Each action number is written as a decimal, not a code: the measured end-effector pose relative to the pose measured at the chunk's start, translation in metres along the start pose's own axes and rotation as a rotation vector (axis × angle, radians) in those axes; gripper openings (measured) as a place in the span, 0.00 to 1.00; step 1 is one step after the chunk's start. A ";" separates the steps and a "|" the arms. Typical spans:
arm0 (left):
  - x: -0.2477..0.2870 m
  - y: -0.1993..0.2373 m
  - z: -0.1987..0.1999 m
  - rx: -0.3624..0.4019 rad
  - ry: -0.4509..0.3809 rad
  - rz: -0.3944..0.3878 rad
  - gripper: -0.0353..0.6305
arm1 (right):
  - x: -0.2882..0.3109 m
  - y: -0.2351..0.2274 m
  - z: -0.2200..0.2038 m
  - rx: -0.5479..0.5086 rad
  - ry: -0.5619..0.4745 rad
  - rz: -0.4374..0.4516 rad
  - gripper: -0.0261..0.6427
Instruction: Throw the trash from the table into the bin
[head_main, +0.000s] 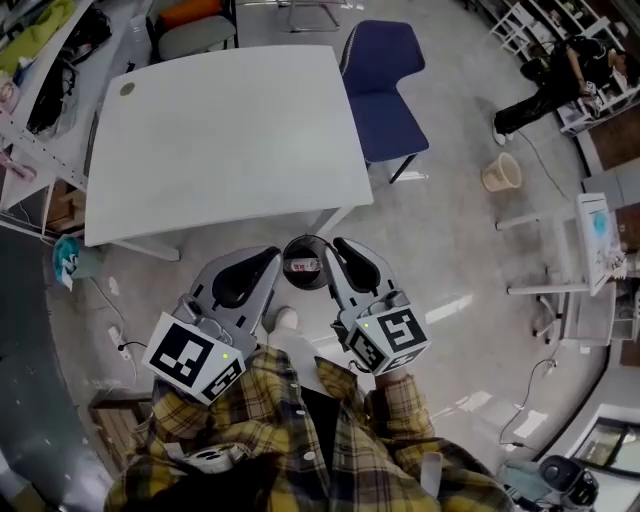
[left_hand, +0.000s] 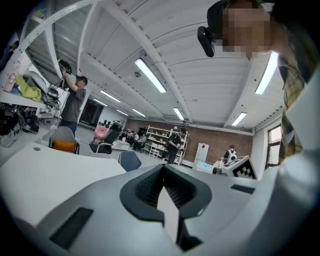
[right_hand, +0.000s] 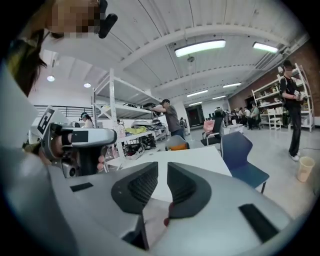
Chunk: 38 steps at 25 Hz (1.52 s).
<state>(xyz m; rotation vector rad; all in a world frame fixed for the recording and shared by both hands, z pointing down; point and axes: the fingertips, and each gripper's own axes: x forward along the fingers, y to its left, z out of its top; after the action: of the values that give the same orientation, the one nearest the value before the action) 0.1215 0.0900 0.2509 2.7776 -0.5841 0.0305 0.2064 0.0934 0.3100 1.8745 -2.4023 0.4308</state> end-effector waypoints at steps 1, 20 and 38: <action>-0.002 0.000 0.004 0.004 -0.009 0.009 0.06 | 0.000 0.008 0.010 -0.021 -0.010 0.017 0.10; -0.086 0.067 0.029 0.009 -0.078 0.258 0.06 | 0.063 0.129 0.068 -0.170 -0.034 0.268 0.04; -0.097 0.137 0.063 0.055 -0.106 0.290 0.06 | 0.127 0.151 0.084 -0.198 -0.052 0.268 0.04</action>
<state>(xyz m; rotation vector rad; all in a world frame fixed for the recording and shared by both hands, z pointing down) -0.0244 -0.0099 0.2226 2.7351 -1.0238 -0.0380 0.0390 -0.0148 0.2307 1.5098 -2.6293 0.1506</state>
